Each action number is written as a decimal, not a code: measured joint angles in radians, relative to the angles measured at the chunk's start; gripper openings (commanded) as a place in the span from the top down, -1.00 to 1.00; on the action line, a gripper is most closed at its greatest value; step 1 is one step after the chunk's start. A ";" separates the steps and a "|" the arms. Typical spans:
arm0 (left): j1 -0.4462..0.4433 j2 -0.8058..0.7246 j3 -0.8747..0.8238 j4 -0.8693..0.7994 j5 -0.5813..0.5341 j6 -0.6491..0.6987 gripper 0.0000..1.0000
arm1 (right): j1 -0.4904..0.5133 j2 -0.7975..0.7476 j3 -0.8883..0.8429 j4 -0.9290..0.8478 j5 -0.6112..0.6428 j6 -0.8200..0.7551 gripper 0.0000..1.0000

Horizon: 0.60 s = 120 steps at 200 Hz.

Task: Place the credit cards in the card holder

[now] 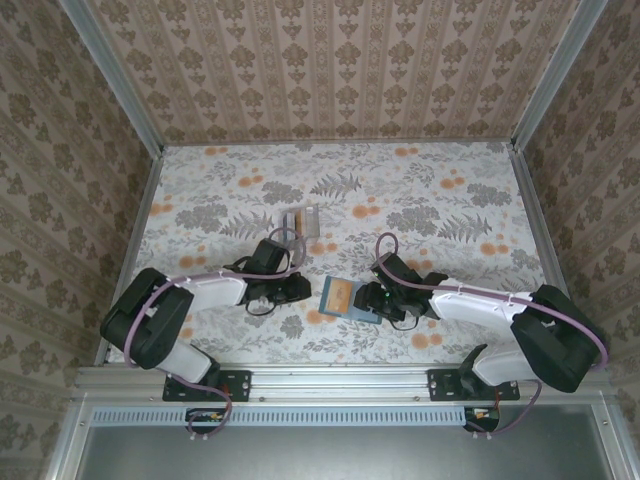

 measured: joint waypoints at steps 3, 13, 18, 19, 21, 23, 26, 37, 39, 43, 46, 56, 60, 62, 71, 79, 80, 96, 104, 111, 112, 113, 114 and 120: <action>-0.002 0.002 0.001 0.003 0.000 0.000 0.62 | 0.000 0.002 0.000 0.002 0.000 0.000 -0.07; -0.008 0.009 0.004 0.013 0.000 0.001 0.62 | 0.000 0.017 0.007 0.008 -0.003 0.000 -0.03; -0.010 0.013 0.006 0.018 0.001 0.001 0.62 | 0.000 0.026 0.013 0.011 -0.007 0.000 0.01; -0.011 0.014 0.007 0.019 0.001 0.001 0.62 | 0.000 0.028 0.014 0.012 -0.008 0.000 0.02; -0.013 0.017 0.008 0.020 0.001 0.001 0.62 | 0.000 0.034 0.016 0.013 -0.008 0.001 0.04; -0.014 0.018 0.009 0.021 0.002 0.001 0.62 | 0.000 0.038 0.019 0.016 -0.010 0.002 0.06; -0.016 0.020 0.011 0.022 0.002 0.001 0.62 | 0.000 0.046 0.024 0.022 -0.013 0.000 0.10; -0.021 0.028 0.017 0.027 0.004 0.001 0.62 | 0.000 0.072 0.038 0.040 -0.021 0.008 0.14; -0.022 0.029 0.017 0.029 0.004 0.001 0.62 | 0.000 0.078 0.040 0.045 -0.023 0.005 0.13; -0.023 0.030 0.017 0.032 0.004 0.001 0.62 | 0.000 0.087 0.044 0.054 -0.027 0.009 0.13; -0.024 0.030 0.017 0.034 0.004 0.001 0.62 | 0.000 0.093 0.047 0.060 -0.031 0.009 0.13; -0.027 0.032 0.017 0.040 0.004 0.001 0.62 | 0.000 0.109 0.055 0.076 -0.041 0.011 0.17; -0.029 0.032 0.017 0.042 0.004 0.001 0.62 | 0.000 0.117 0.059 0.082 -0.045 0.011 0.20; -0.029 0.032 0.017 0.043 0.004 0.001 0.62 | 0.000 0.121 0.061 0.084 -0.046 0.013 0.22; -0.029 0.033 0.017 0.044 0.004 0.001 0.62 | 0.000 0.135 0.069 0.095 -0.054 0.019 0.29; -0.030 0.033 0.017 0.044 0.004 0.001 0.62 | 0.000 0.148 0.073 0.106 -0.063 0.023 0.35; -0.030 0.033 0.017 0.044 0.004 0.001 0.62 | 0.000 0.150 0.074 0.109 -0.066 0.023 0.35; -0.030 0.033 0.017 0.044 0.004 0.001 0.62 | 0.000 0.160 0.077 0.126 -0.076 0.028 0.43; -0.030 0.033 0.017 0.044 0.004 0.001 0.62 | 0.000 0.160 0.077 0.129 -0.081 0.026 0.47; -0.030 0.033 0.017 0.044 0.004 0.002 0.62 | 0.000 0.160 0.077 0.132 -0.084 0.026 0.44; -0.030 0.033 0.017 0.044 0.004 0.002 0.62 | 0.000 0.160 0.077 0.133 -0.084 0.026 0.44; -0.030 0.033 0.017 0.044 0.004 0.003 0.62 | 0.000 0.160 0.077 0.133 -0.085 0.026 0.44; -0.030 0.033 0.017 0.044 0.004 0.003 0.62 | 0.000 0.160 0.077 0.134 -0.086 0.026 0.45; -0.030 0.033 0.017 0.044 0.004 0.005 0.62 | 0.000 0.160 0.077 0.135 -0.088 0.027 0.48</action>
